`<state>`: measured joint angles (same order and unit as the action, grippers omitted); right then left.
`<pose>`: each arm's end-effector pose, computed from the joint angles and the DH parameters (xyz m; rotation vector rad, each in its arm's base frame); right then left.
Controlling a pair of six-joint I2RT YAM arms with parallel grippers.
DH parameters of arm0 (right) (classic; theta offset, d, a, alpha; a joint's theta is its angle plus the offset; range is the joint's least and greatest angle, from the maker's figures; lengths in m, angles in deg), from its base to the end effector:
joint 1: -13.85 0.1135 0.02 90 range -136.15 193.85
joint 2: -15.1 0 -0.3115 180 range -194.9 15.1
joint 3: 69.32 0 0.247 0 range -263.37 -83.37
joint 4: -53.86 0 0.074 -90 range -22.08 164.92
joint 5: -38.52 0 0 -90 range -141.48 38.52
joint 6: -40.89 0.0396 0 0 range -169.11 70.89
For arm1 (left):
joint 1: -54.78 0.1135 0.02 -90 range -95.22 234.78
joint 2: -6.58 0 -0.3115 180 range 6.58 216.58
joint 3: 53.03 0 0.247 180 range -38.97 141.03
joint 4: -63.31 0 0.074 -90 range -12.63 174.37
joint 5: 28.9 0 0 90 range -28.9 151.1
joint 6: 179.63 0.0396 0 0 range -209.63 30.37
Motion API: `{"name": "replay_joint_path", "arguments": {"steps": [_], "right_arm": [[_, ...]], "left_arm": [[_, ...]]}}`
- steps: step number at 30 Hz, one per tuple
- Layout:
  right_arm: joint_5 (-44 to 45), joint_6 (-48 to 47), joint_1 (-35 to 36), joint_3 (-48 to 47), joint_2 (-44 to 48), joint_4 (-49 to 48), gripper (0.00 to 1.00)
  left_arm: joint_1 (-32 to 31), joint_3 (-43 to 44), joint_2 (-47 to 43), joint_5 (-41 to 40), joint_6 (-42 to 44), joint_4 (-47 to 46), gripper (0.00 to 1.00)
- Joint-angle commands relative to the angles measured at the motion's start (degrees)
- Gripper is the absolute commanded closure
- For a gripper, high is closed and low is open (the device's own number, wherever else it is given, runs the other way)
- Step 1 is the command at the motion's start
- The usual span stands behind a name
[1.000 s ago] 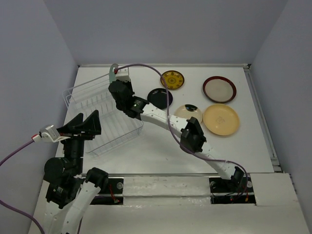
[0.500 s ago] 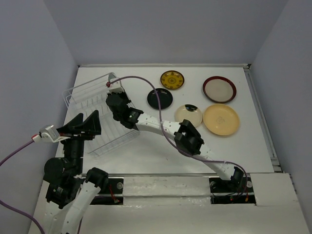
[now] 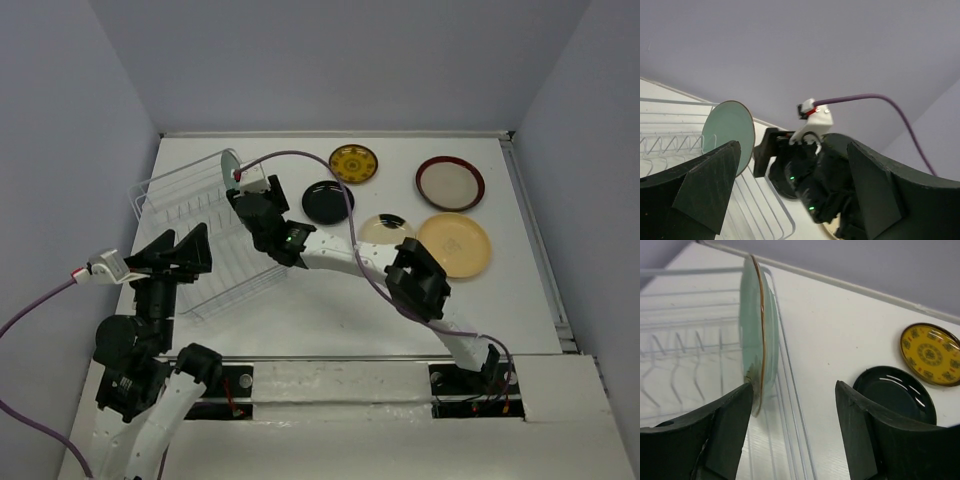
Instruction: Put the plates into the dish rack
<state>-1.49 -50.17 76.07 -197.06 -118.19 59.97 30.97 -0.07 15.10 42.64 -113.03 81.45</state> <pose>0.2957 0.4962 0.2962 -0.3200 1.6708 0.0209 -0.0056 0.0162 0.3820 -0.2880 1.1174 -0.5533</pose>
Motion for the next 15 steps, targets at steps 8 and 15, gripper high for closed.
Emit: {"name": "replay_joint_path", "arguments": {"steps": [8,15], "right_arm": [[-33.0,33.1,-17.7,34.0,33.2,4.3,0.64],[-54.2,34.0,-34.3,41.8,34.1,4.2,0.60]], "left_arm": [[1.1,-0.6,4.8,2.5,1.0,-2.8,0.01],[2.0,-0.7,6.4,4.2,1.2,-3.0,0.01]]}}
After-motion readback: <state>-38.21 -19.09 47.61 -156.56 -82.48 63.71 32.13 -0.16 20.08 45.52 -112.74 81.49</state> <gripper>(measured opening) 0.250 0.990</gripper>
